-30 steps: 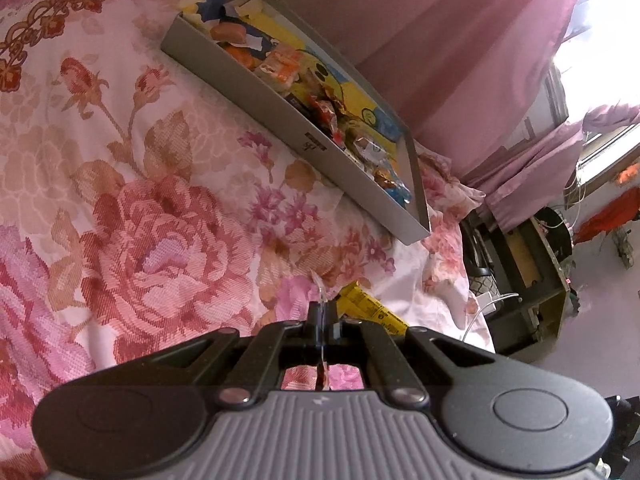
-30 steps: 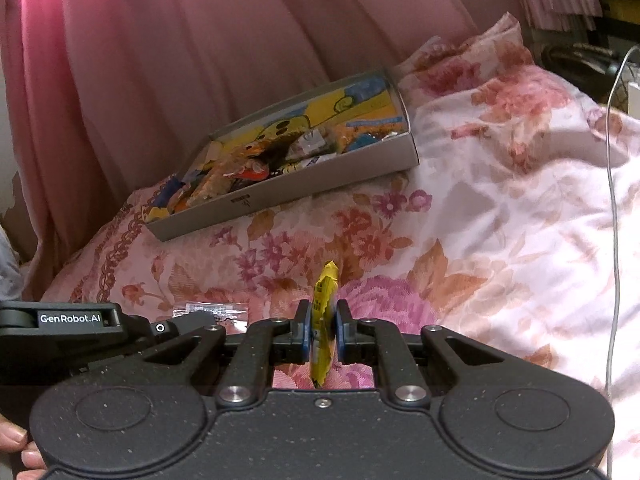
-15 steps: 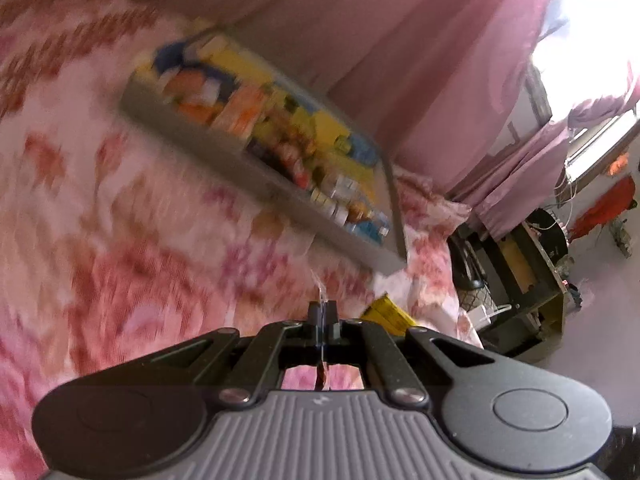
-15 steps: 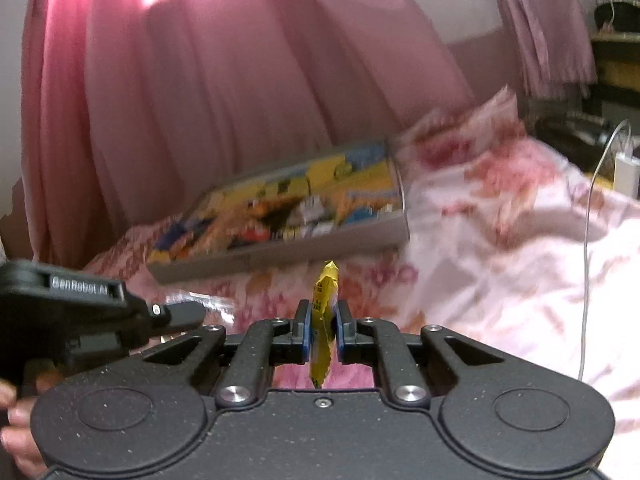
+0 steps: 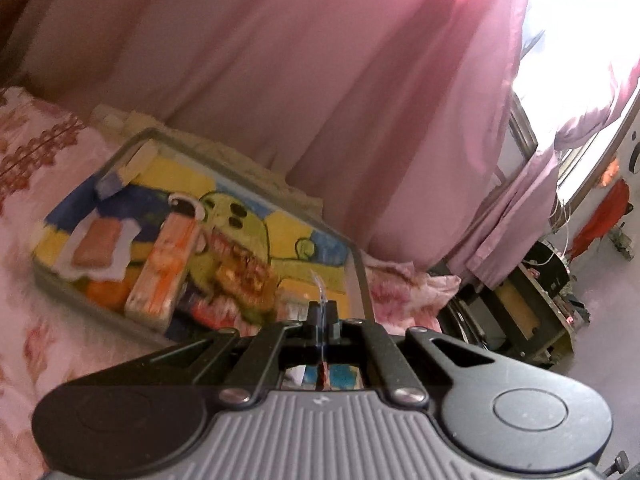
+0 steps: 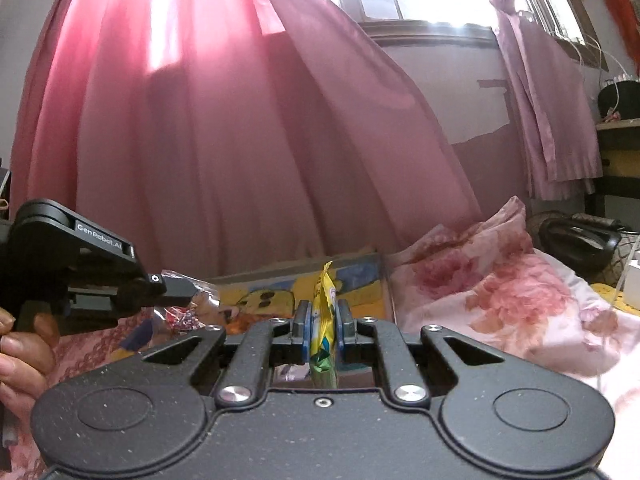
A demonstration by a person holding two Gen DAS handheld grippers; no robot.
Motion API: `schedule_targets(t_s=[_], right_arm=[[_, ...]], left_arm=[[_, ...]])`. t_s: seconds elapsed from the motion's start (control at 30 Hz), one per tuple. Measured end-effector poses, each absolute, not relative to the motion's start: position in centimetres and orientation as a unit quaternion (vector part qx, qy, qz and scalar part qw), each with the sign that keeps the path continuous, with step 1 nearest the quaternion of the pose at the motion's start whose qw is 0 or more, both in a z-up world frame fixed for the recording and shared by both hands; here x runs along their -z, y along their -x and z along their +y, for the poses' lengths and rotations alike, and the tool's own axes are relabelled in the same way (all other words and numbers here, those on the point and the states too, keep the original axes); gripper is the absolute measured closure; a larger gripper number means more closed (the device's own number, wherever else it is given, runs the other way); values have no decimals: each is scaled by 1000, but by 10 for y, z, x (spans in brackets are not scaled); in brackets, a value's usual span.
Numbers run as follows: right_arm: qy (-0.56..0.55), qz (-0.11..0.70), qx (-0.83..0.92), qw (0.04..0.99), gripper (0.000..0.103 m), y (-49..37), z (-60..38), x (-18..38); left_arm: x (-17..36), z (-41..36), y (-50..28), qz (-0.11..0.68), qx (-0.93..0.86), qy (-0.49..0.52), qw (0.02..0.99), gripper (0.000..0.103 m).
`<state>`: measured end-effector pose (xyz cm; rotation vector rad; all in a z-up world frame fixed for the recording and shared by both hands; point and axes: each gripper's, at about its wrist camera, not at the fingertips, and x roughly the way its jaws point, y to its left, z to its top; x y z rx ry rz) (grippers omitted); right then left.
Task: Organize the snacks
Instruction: 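Carry the dark packet over the tray with the left tool while the right tool carries the wafer bar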
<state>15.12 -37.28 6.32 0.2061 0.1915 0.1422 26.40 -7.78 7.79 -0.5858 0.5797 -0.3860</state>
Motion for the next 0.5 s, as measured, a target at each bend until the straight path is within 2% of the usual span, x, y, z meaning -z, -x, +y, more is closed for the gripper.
schedule_targets(t_s=[0.23, 0.5], right_arm=[[-140, 62, -91, 984, 91, -193, -388, -76], [-192, 87, -117, 971, 91, -234, -394, -61]], left_arm=[[-83, -90, -301, 278, 184, 273, 902, 103], [-80, -113, -343, 274, 182, 254, 909, 103]])
